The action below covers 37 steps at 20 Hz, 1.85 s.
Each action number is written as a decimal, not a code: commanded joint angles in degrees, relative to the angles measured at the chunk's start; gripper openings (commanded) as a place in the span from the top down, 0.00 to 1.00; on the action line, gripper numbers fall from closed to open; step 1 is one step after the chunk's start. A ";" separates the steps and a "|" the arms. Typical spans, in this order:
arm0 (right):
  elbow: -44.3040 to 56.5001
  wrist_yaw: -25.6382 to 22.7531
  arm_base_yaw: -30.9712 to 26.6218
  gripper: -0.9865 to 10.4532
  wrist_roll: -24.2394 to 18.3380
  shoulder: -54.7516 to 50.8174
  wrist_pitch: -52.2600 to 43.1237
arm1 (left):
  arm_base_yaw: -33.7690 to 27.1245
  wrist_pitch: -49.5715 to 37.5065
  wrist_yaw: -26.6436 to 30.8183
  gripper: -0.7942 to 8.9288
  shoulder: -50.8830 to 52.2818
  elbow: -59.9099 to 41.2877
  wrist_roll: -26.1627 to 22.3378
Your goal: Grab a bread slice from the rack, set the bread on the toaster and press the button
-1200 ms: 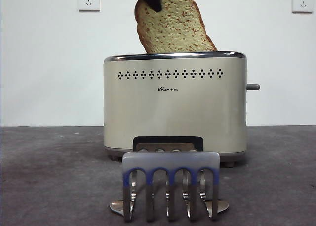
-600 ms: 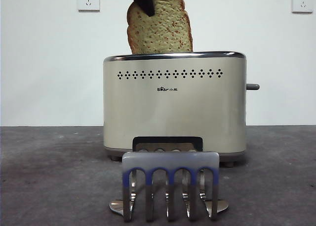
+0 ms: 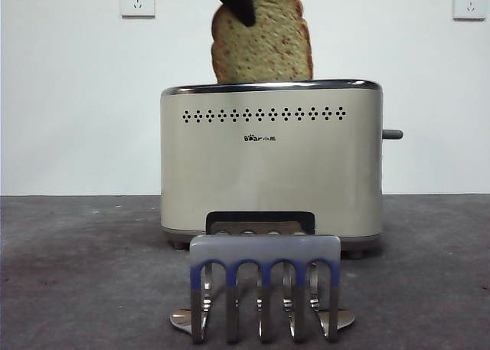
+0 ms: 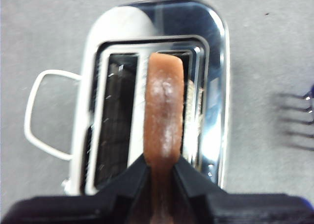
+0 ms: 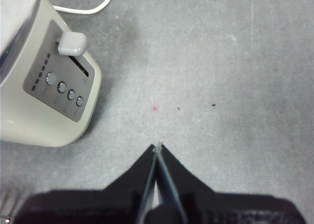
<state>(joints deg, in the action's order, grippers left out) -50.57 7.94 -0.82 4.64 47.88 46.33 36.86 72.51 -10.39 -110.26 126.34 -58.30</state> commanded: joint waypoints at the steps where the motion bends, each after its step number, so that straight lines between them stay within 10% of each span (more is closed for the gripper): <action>1: -0.28 0.02 0.07 0.91 -0.79 -0.04 -0.59 | 0.50 -0.24 -0.50 0.93 -2.29 0.04 -0.48; 19: -0.28 0.07 0.07 0.91 -1.90 -0.02 0.07 | 1.27 -3.02 2.51 0.91 -6.93 0.07 8.44; 25: -0.28 0.83 0.07 0.91 -1.86 -0.02 0.02 | 1.25 -4.87 2.40 0.53 -1.90 0.07 10.78; 34: -0.28 16.15 0.04 0.92 2.95 2.29 -7.17 | 1.51 -4.72 -0.55 0.54 10.12 0.07 23.85; 37: -0.28 24.79 -0.02 0.92 8.20 7.80 -16.48 | 2.12 -1.31 -0.55 0.83 14.29 0.07 34.34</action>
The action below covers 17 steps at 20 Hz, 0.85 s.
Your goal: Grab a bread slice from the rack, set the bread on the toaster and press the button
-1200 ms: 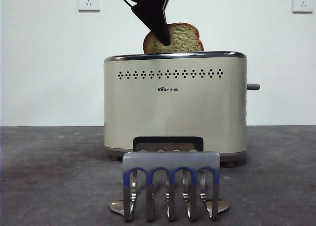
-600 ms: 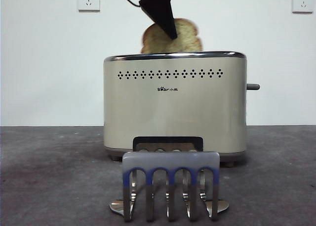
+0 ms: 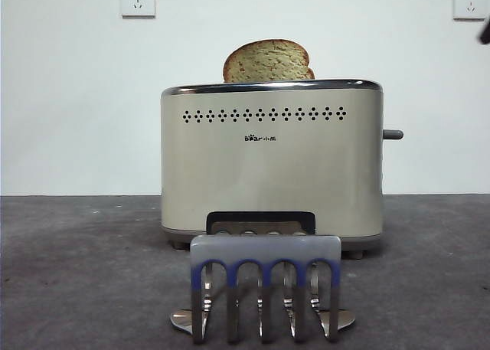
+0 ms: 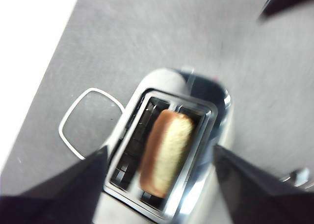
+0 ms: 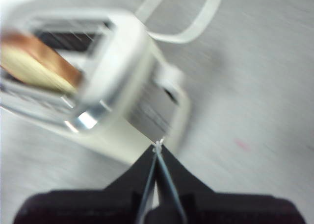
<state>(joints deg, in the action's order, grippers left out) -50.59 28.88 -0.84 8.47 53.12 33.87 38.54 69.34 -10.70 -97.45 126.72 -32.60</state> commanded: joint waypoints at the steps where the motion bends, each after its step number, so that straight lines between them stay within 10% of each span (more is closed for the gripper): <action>1: -0.28 6.51 0.02 0.92 6.40 5.09 -7.37 | 0.44 4.17 -0.24 0.93 2.67 -0.31 10.21; 8: -0.33 21.33 -2.36 0.92 19.67 24.28 -29.09 | -0.81 6.23 -0.17 0.93 7.91 -0.31 22.49; 17: -0.61 24.68 -2.93 0.92 21.46 35.04 -34.25 | -0.74 6.36 -0.22 0.93 13.16 -4.07 27.02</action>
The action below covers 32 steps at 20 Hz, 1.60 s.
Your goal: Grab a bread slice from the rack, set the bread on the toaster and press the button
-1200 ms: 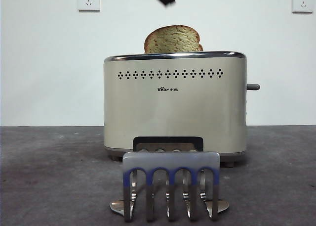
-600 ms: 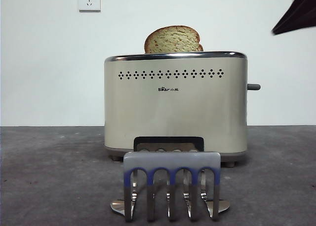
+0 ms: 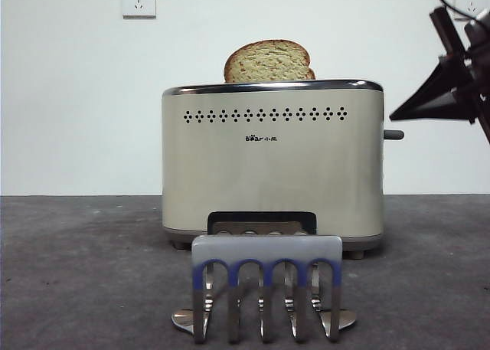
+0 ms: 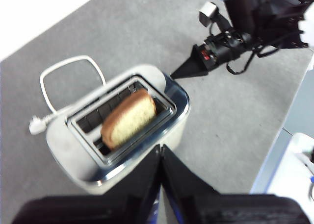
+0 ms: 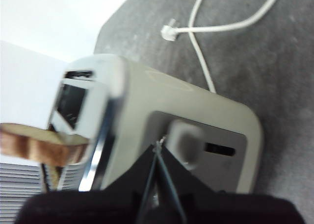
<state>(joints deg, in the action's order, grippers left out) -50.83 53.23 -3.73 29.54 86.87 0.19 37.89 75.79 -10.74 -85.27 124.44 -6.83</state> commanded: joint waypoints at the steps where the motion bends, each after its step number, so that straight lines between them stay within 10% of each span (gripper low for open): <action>1: -0.37 0.24 -0.04 0.92 0.39 1.86 -0.59 | -0.09 -0.09 -0.17 0.93 1.90 -3.23 1.27; 32: -0.39 -3.32 0.02 0.92 -1.42 12.04 2.95 | -0.09 -0.09 0.61 0.93 8.61 -16.11 4.94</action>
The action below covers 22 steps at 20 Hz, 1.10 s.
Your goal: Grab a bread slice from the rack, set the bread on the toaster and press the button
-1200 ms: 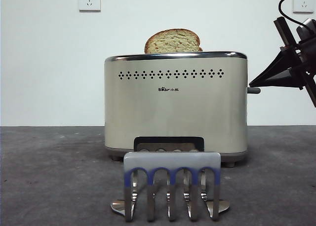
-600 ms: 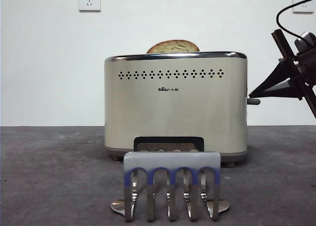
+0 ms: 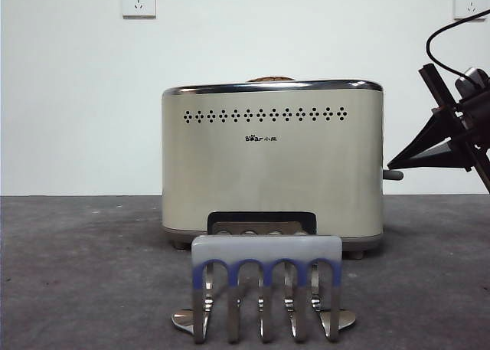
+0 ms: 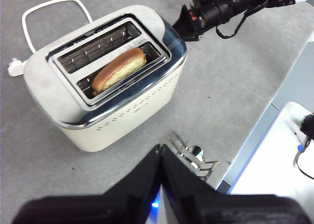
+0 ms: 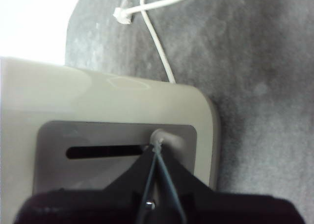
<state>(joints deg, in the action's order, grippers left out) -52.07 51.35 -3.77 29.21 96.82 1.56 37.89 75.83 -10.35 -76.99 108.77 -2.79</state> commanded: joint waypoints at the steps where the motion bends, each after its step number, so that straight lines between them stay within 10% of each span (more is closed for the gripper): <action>1: 0.85 -1.44 0.07 0.92 -1.09 2.75 1.60 | -0.09 -0.13 1.57 0.93 0.33 -0.48 0.98; 22: 0.85 -5.66 0.48 0.92 -5.49 6.58 6.97 | -0.09 -0.13 4.42 0.93 1.90 -5.25 1.07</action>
<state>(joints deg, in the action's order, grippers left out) -53.78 51.24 -3.60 24.80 100.29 4.67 37.89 75.83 -6.09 -75.26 103.77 -1.87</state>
